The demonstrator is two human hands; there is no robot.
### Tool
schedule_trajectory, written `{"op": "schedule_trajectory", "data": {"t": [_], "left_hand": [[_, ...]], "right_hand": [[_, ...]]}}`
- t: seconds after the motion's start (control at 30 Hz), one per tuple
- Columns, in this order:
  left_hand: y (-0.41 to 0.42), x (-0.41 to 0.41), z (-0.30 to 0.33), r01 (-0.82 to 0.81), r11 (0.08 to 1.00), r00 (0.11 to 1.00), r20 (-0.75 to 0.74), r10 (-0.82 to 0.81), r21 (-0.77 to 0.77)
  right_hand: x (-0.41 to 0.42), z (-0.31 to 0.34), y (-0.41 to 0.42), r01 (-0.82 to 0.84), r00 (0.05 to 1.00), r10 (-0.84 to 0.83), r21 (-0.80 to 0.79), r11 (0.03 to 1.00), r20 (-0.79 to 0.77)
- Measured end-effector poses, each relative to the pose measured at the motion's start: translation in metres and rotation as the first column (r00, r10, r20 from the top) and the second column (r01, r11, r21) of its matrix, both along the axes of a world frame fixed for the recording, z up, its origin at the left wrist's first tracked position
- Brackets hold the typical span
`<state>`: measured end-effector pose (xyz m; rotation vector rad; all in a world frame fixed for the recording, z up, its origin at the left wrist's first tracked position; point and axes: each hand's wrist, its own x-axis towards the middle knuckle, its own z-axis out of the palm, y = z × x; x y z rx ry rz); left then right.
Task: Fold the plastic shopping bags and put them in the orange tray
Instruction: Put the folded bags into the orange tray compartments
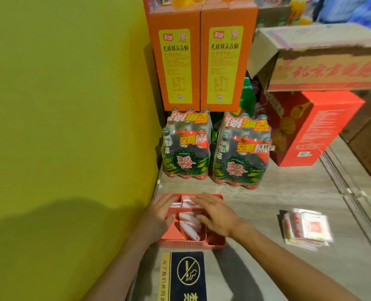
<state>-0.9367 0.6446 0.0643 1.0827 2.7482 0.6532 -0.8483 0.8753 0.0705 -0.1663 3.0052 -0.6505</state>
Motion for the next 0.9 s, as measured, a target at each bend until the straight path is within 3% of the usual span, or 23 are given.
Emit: {"op": "schedule_trajectory", "data": {"t": [0.17,0.23,0.5,0.73,0.9], "left_hand": [[0.055,0.035,0.008,0.169,0.985,0.985,-0.045,-0.168,0.021],[0.095,0.055,0.009,0.232,0.972,0.971,-0.04,-0.234,-0.041],[0.24,0.147,-0.003,0.425,0.905,0.903,0.082,-0.423,-0.012],[0.317,0.191,-0.041,0.241,0.97,0.917,0.336,-0.217,-0.03],[0.343,0.199,-0.063,-0.091,0.989,0.823,0.569,0.008,0.117]], "right_hand": [[0.071,0.003,0.045,0.14,0.99,-0.14,-0.069,0.988,0.012],[0.105,0.005,0.071,0.212,0.977,-0.213,-0.074,0.974,-0.005],[0.221,0.0,0.186,0.461,0.885,-0.461,-0.017,0.887,-0.061],[0.252,-0.03,0.234,0.496,0.867,-0.498,0.052,0.867,0.013],[0.254,-0.058,0.243,0.469,0.882,-0.465,-0.036,0.883,0.074]]}}
